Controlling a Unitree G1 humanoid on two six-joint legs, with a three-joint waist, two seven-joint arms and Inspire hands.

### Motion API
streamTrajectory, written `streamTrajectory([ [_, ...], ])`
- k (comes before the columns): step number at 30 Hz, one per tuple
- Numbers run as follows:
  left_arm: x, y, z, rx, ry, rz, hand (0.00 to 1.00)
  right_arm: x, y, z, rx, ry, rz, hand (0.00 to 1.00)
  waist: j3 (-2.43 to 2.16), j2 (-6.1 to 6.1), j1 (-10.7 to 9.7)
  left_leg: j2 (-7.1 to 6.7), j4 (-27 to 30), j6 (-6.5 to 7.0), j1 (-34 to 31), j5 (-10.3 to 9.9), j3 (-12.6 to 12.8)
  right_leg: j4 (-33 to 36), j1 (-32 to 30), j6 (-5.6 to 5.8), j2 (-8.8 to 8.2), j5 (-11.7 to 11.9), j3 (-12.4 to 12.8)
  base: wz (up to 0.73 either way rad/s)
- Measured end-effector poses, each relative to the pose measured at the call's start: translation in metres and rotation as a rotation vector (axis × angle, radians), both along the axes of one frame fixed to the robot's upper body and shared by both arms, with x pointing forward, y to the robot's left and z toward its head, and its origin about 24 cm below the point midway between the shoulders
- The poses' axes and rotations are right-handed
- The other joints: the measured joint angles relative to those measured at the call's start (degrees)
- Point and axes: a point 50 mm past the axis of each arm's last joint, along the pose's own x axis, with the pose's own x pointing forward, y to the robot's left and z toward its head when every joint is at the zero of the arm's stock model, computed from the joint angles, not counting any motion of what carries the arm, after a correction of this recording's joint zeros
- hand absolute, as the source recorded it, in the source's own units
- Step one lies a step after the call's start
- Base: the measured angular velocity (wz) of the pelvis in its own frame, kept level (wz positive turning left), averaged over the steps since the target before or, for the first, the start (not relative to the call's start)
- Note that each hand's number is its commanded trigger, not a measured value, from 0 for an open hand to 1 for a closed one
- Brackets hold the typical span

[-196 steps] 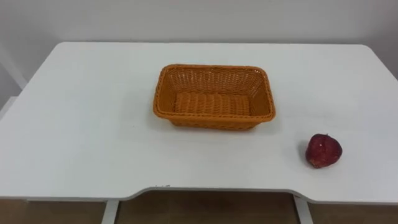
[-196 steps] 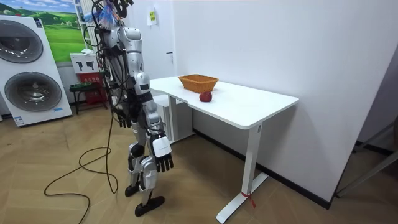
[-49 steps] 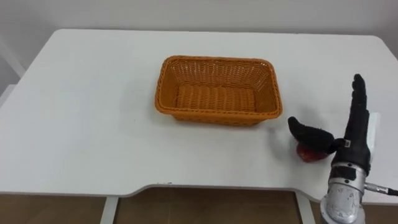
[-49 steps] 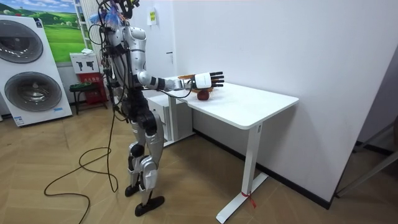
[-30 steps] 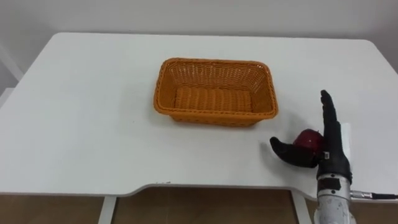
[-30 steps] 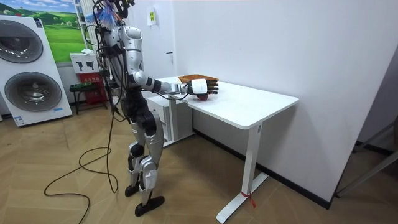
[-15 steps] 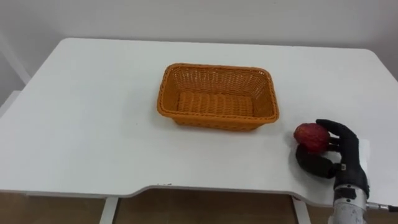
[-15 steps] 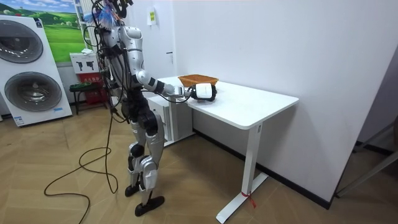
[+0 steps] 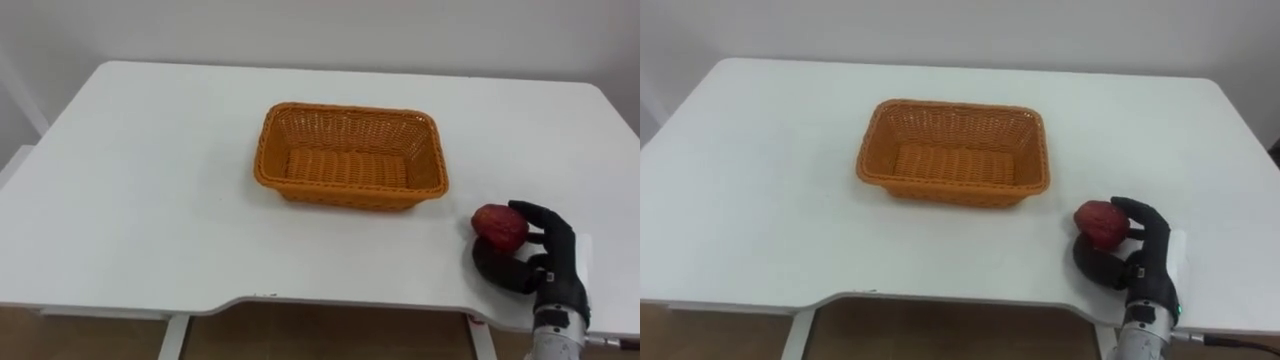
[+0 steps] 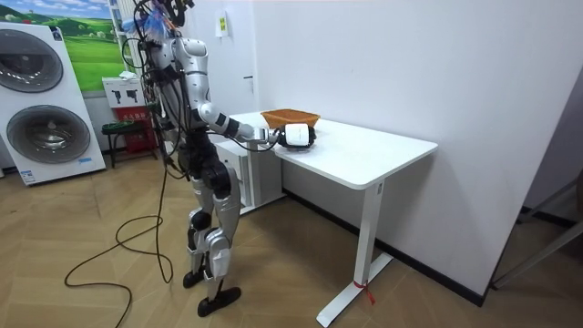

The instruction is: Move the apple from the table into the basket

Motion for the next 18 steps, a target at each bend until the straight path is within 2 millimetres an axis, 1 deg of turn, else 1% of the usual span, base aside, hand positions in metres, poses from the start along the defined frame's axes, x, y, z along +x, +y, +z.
streamTrajectory([
  [2,-0.002,-0.002,-0.001,-0.006,0.012,0.004,0.0,0.002,0.0,0.003,-0.004,-0.002,-0.007,1.0,0.2,0.31,0.1,-0.03,-0.1,0.0,-0.1,0.0,0.2,-0.1,-0.1,0.0,-0.01,0.0,0.1,0.0],
  [4,-0.003,-0.002,-0.001,-0.01,0.023,0.007,0.0,0.003,0.001,0.005,-0.008,-0.01,-0.016,1.0,0.29,0.53,0.1,-0.06,0.0,0.0,-0.2,0.0,0.2,-0.1,-0.2,0.0,-0.02,0.0,0.1,0.0],
  [6,-0.004,-0.003,-0.001,-0.018,0.029,0.006,0.0,0.006,0.002,0.01,-0.01,-0.028,-0.015,1.0,0.26,0.79,0.1,-0.07,0.1,0.02,-0.6,0.0,0.3,-0.1,-0.7,0.0,0.0,0.0,0.2,0.0],
  [7,-0.003,-0.003,-0.001,-0.022,0.028,0.005,0.0,0.01,0.004,0.017,-0.009,-0.06,-0.009,1.0,0.21,0.8,0.1,-0.07,0.1,0.02,-1.0,0.0,0.3,0.0,-1.2,0.0,0.0,0.0,0.2,0.0],
  [8,-0.003,-0.003,-0.001,-0.022,0.028,0.006,0.0,0.013,0.005,0.023,-0.01,-0.095,-0.004,1.0,0.37,0.95,0.0,-0.08,0.1,0.02,-1.1,0.0,0.3,0.0,-1.2,0.01,0.0,0.0,0.3,0.0],
  [10,-0.003,-0.002,-0.001,-0.018,0.028,0.009,0.0,0.016,0.007,0.032,-0.014,-0.139,-0.005,1.0,0.43,1.05,0.1,-0.07,0.0,0.01,-1.1,0.1,0.3,-0.1,-1.2,0.01,0.03,0.0,0.2,0.0],
  [12,-0.002,-0.002,-0.001,-0.017,0.026,0.009,0.0,0.019,0.008,0.039,-0.018,-0.177,-0.008,1.0,0.42,0.92,0.1,-0.04,-0.2,0.01,-1.0,0.1,0.3,-0.2,-1.2,0.01,0.06,0.0,0.2,0.0],
  [15,-0.001,-0.002,-0.001,-0.017,0.023,0.006,0.0,0.023,0.01,0.05,-0.02,-0.231,-0.005,1.0,0.32,0.26,0.3,0.02,-0.6,-0.04,-1.1,0.1,0.3,-0.2,-1.5,0.01,0.13,0.0,0.2,0.0],
  [17,0.001,-0.002,-0.001,-0.016,0.015,0.004,0.0,0.025,0.011,0.056,-0.024,-0.263,-0.007,1.0,0.22,-0.52,0.3,0.02,-0.6,-0.04,-1.0,0.1,0.3,-0.3,-1.4,0.01,0.14,0.0,0.4,0.0],
  [18,0.002,-0.001,-0.001,-0.016,0.011,0.004,0.0,0.025,0.011,0.057,-0.026,-0.269,-0.007,1.0,0.27,-0.72,0.2,0.01,-0.6,-0.04,-1.0,0.1,0.3,-0.3,-1.3,0.01,0.14,0.0,0.4,0.0],
])
